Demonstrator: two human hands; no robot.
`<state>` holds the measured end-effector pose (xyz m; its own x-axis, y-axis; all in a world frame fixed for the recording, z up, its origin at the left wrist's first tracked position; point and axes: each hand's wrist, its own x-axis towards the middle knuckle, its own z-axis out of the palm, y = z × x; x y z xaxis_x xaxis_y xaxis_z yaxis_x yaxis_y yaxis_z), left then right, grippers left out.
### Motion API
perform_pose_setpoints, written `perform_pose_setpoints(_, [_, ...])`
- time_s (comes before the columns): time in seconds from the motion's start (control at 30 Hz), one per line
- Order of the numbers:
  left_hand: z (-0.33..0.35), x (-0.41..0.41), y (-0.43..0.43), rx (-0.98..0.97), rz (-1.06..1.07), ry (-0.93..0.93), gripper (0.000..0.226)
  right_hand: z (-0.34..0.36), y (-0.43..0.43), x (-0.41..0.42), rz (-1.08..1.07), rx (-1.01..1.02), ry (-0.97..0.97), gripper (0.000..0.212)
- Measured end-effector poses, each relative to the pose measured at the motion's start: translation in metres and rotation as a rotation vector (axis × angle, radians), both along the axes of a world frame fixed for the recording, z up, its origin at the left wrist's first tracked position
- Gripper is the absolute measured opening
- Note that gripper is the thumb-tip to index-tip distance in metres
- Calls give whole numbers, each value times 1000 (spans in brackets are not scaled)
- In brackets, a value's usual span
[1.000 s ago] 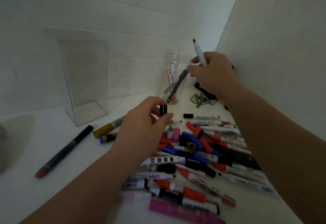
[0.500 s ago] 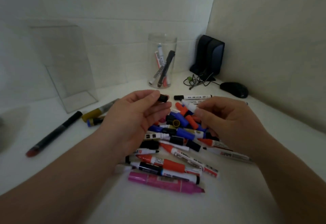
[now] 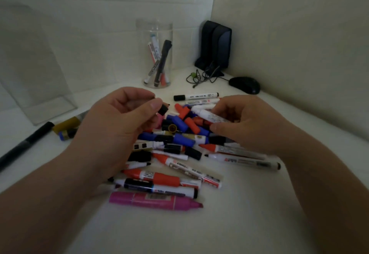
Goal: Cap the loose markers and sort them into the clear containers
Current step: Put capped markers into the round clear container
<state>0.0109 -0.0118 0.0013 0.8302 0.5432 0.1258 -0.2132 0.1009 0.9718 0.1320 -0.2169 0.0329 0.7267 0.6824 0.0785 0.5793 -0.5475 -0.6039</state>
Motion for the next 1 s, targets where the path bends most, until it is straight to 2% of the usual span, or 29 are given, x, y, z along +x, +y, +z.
perform_pose_setpoints(0.2, [1,-6,-6,148,-67,110,28,14,-23,-10,-11,-608,-83,16])
perform_pose_setpoints(0.4, [11,-13,-14,162,-115,214,18,9,-13,-15,-2,-749,-47,22])
perform_pose_setpoints(0.5, [12,-13,-11,111,-139,224,23,12,-14,-16,15,-657,4,16])
perform_pose_setpoints(0.63, [13,-11,-11,-106,-192,112,24,18,-17,-18,18,-191,13,11])
perform_pose_setpoints(0.73, [13,-11,-10,-179,-235,79,28,16,-12,-24,38,96,114,5])
perform_pose_setpoints(0.83, [13,-12,-9,-196,-269,76,31,14,-7,-30,86,189,135,8])
perform_pose_setpoints(1.0, [15,-12,-10,-195,-272,78,24,15,-9,-29,125,196,211,4])
